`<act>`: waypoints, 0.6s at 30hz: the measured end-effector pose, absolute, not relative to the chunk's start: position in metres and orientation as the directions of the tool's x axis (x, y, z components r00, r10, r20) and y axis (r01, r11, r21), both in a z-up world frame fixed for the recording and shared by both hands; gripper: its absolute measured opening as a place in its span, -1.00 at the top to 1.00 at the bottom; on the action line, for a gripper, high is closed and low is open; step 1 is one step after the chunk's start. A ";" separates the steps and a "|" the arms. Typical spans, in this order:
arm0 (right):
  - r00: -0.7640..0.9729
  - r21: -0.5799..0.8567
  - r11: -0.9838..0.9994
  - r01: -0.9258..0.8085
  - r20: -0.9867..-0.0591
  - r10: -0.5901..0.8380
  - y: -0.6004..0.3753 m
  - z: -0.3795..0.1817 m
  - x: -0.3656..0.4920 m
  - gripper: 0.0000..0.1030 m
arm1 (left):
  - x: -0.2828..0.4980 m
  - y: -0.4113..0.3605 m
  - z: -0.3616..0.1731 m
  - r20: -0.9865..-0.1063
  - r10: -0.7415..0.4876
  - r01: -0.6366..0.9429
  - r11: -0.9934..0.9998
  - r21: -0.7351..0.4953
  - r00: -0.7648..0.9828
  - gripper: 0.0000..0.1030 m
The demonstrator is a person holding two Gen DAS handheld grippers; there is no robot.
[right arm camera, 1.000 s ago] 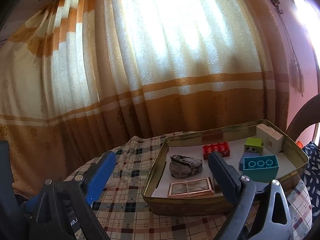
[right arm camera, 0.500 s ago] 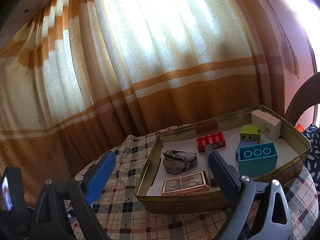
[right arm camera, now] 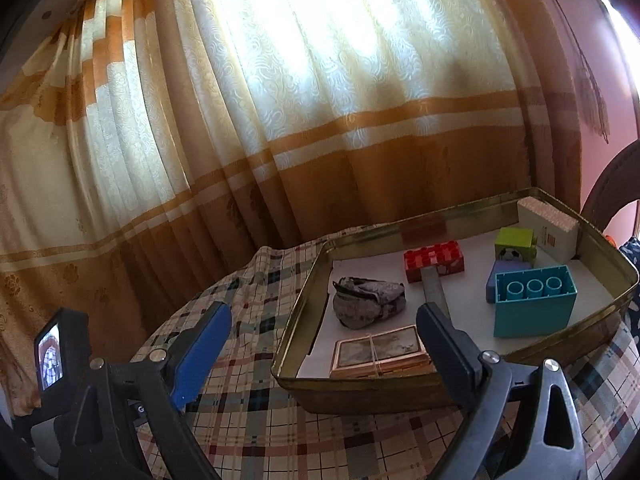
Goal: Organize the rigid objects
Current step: 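Move both grippers toward the white charger and clear plastic box, then grasp the white charger with the left gripper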
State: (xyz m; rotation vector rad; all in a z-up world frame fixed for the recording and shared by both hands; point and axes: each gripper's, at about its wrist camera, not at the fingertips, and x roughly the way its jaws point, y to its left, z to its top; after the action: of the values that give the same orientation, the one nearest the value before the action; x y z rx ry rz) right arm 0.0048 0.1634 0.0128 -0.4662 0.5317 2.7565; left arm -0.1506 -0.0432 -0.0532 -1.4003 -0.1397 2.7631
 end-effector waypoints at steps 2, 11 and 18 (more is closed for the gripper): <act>-0.902 0.302 -0.891 -0.339 -0.373 0.217 0.163 0.012 0.003 -0.85 | -0.153 -0.039 -0.054 -0.804 0.055 0.002 -0.998 -0.070 -0.592 -0.69; -0.896 0.277 -0.901 -0.334 -0.389 0.213 0.157 0.012 -0.002 -0.85 | -0.156 -0.034 -0.052 -0.790 0.038 -0.016 -0.999 -0.036 -0.613 -0.41; -0.892 0.268 -0.904 -0.332 -0.402 0.209 0.156 0.011 -0.006 -0.85 | -0.157 -0.028 -0.048 -0.773 0.066 -0.051 -0.998 -0.043 -0.631 0.28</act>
State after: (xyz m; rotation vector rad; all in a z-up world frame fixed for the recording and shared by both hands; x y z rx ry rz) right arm -0.0056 0.1557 0.0110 -0.5347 0.4820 2.7661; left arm -0.1567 -0.0285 -0.0477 -1.3185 -0.0267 2.7798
